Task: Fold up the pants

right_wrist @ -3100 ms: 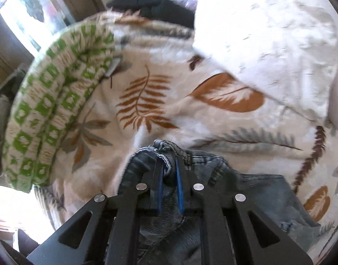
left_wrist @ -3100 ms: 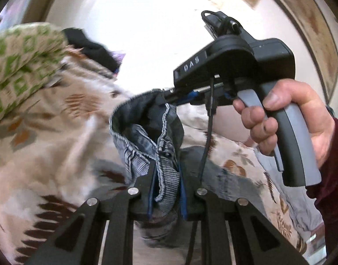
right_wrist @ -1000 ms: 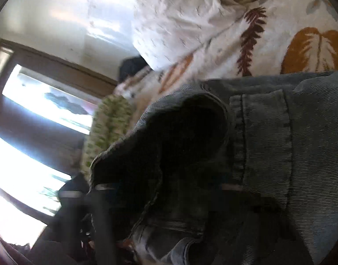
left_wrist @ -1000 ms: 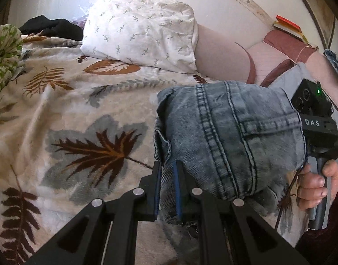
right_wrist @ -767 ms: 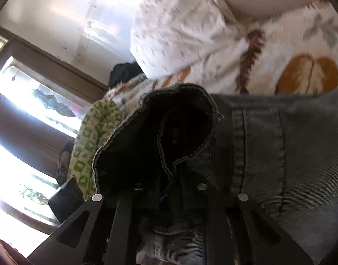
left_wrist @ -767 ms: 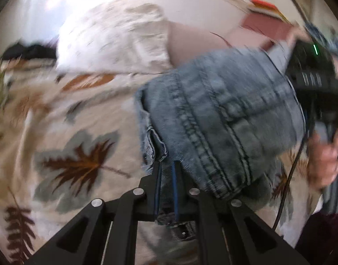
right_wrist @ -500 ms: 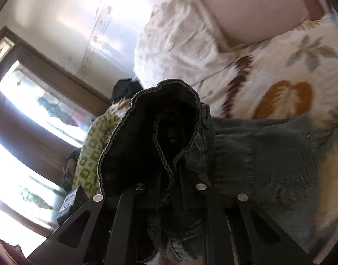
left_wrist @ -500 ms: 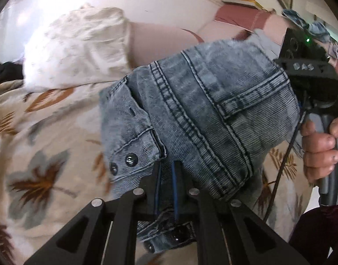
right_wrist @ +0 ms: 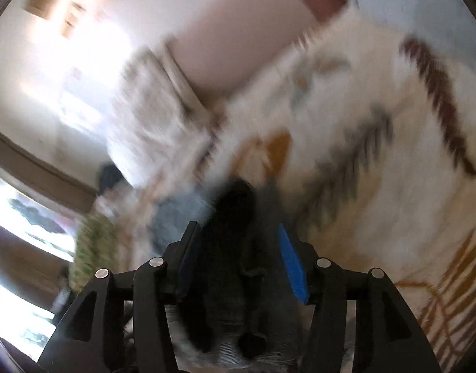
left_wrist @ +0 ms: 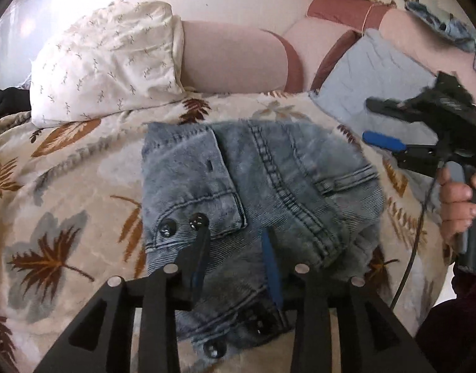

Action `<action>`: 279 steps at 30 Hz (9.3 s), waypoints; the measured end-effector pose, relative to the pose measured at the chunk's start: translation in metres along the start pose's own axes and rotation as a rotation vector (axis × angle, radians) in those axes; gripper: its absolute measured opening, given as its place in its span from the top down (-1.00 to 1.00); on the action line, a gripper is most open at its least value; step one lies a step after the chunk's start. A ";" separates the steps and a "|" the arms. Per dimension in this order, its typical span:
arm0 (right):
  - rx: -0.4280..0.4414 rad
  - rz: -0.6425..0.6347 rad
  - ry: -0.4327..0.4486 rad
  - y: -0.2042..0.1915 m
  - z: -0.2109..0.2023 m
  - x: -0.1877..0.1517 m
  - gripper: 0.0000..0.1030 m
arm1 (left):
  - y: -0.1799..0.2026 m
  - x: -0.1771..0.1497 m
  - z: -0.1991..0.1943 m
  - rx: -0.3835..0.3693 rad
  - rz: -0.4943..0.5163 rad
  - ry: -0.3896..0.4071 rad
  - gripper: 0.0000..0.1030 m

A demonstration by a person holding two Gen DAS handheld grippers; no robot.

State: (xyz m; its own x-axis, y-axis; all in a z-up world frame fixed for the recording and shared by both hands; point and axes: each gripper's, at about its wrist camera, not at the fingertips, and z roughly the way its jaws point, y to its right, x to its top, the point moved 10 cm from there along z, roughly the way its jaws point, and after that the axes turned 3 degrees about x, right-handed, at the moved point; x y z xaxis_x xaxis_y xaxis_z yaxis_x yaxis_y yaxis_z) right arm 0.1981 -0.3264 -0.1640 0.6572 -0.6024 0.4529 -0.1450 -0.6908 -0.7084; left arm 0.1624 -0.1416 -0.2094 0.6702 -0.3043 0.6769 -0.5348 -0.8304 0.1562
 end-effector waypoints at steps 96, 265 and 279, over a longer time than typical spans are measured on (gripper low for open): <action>-0.296 -0.586 0.522 -0.134 -0.111 -0.148 -0.74 | -0.056 -0.002 -0.156 0.508 -0.109 0.409 -1.00; -0.338 -0.583 0.423 -0.115 -0.056 -0.119 -0.74 | -0.111 -0.012 -0.103 0.566 -0.195 0.284 -1.00; -0.335 -0.595 0.424 -0.117 -0.056 -0.120 -0.74 | -0.111 -0.011 -0.103 0.563 -0.195 0.285 -1.00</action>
State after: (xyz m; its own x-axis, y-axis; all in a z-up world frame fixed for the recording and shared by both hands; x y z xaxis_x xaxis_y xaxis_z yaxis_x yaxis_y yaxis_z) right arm 0.0945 -0.1958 -0.1052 0.3675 -0.1494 0.9180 -0.1172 -0.9866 -0.1137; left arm 0.1614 0.0019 -0.1607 0.5235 -0.0528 0.8504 -0.0146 -0.9985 -0.0531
